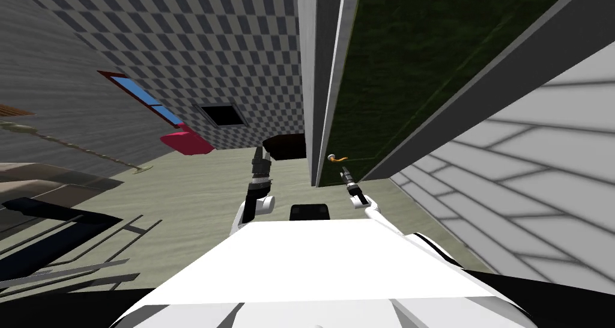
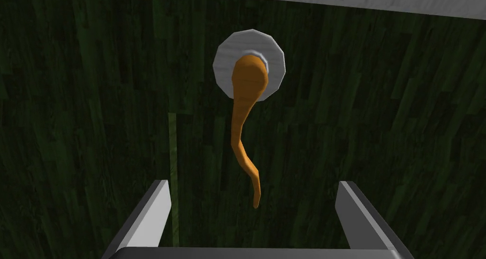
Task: Pull the door open
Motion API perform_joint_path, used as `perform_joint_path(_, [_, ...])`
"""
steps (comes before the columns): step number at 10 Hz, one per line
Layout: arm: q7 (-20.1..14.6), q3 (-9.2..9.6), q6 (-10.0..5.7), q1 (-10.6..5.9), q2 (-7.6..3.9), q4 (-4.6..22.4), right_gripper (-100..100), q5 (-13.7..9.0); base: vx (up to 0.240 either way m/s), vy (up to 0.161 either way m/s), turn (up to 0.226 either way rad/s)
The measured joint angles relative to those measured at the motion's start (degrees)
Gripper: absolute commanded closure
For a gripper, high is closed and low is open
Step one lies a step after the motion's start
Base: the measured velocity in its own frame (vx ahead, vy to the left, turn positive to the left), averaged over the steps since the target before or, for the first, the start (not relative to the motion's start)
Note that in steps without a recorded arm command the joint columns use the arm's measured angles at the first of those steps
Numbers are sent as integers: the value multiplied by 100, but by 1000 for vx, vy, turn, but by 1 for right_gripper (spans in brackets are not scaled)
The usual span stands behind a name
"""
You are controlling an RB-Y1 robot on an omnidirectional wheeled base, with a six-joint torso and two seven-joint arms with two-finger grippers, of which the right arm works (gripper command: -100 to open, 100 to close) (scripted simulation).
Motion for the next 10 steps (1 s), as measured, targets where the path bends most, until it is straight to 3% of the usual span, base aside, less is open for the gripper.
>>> perform_joint_path(1, [-42, -55, -56, 25, -54, 62, -100, -28, 206, 65, 188])
perform_joint_path(3, [-218, -166, -415, -125, -174, 699, -100, -87, 169, 44, 180])
perform_joint_path(5, [-209, -246, -330, 30, -214, 444, -100, -124, 71, 31, 91])
perform_joint_path(7, [-319, -381, -529, 13, -338, 806, -100, -190, 189, 21, 229])
perform_joint_path(8, [-339, -461, -531, 120, -378, 715, -100, -229, 83, -10, 23])
perform_joint_path(9, [-336, -471, -521, 132, -382, 695, 100, -233, -14, 3, -18])
perform_joint_path(10, [-338, -464, -527, 122, -379, 708, 100, -230, -28, 3, -9])
